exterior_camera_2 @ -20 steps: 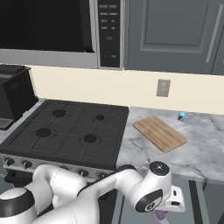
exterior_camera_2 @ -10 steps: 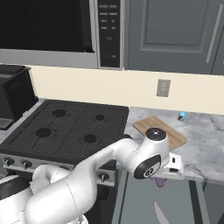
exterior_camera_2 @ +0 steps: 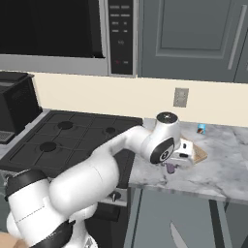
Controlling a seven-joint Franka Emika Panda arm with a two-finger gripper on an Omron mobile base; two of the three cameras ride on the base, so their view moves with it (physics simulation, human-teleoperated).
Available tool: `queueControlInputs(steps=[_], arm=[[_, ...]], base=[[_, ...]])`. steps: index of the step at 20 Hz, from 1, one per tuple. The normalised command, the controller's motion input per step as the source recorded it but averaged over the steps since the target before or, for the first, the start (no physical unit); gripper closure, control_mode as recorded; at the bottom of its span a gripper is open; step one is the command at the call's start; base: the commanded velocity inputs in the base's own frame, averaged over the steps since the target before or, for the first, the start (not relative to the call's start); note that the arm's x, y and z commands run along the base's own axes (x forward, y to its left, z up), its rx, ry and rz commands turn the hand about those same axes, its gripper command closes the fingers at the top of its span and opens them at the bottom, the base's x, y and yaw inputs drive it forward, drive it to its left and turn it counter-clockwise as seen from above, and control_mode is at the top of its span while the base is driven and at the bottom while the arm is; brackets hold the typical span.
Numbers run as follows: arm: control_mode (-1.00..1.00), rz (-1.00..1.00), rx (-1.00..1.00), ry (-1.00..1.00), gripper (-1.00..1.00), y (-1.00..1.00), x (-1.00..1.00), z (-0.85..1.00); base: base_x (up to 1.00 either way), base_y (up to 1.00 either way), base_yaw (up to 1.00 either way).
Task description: Open the drawer on the right and place the cutting tools on the cutting board.
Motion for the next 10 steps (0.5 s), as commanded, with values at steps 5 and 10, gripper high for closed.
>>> queueControlInputs(steps=[5,10], arm=[[-1.00,-0.04,0.01,0.00,1.00,0.08,0.99,0.00],[-1.00,-0.01,0.00,0.01,1.00,0.00,0.76,0.00]], base=[[0.00,0.00,0.00],[0.00,0.00,0.00]])
